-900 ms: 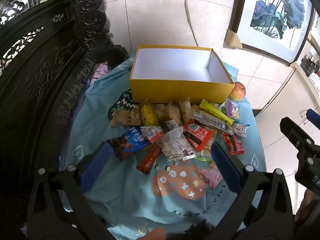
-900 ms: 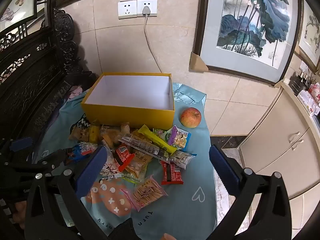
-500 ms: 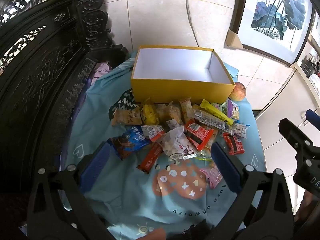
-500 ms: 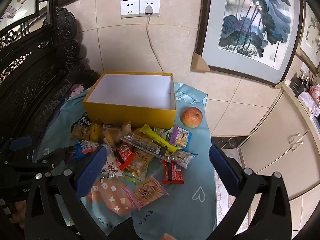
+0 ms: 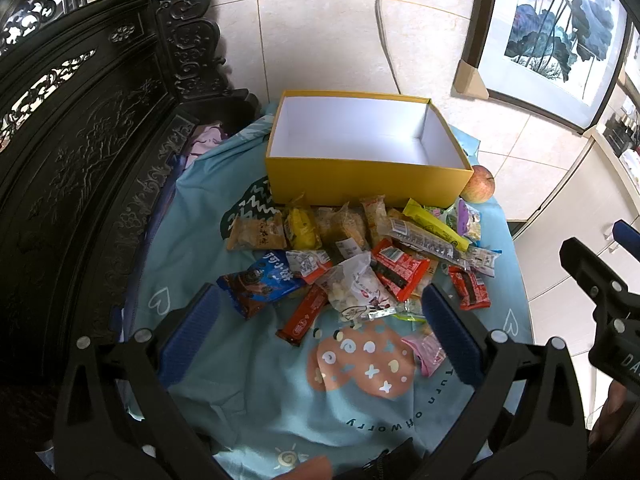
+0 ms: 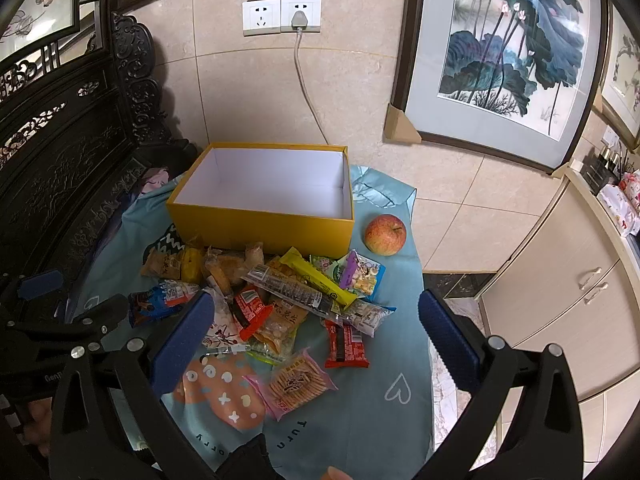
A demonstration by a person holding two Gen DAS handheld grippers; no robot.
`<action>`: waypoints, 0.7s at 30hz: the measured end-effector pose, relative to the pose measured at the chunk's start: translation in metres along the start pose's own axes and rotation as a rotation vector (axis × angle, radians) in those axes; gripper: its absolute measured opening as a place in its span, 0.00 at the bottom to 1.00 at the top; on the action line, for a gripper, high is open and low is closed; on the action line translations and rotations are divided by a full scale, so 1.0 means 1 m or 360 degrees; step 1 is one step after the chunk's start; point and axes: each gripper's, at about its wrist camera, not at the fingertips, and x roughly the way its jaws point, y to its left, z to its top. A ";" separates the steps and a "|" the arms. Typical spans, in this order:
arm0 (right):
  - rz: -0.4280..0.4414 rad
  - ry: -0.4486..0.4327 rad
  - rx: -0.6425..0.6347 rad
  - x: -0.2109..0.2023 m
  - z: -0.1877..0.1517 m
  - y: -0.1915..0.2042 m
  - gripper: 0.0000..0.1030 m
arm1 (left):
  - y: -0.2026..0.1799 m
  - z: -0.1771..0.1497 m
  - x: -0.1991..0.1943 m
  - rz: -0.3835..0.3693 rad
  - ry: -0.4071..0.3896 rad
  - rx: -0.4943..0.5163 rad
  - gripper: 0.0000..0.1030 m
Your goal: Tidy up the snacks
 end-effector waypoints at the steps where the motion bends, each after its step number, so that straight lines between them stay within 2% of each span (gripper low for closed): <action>1: 0.0002 -0.0008 -0.0008 0.006 -0.002 -0.003 0.99 | 0.000 0.000 0.000 0.0000 0.0000 0.0000 0.98; 12: 0.0004 -0.0004 -0.0010 0.006 0.000 -0.004 0.99 | 0.000 0.000 0.000 0.0002 0.0002 -0.0001 0.98; 19: -0.0003 -0.0004 -0.0005 -0.003 -0.002 0.001 0.99 | 0.013 0.000 -0.001 -0.0023 0.0022 -0.0008 0.98; 21: 0.0003 -0.0001 -0.0006 0.009 0.001 -0.006 0.99 | 0.012 -0.001 -0.002 -0.0042 0.0026 0.0010 0.98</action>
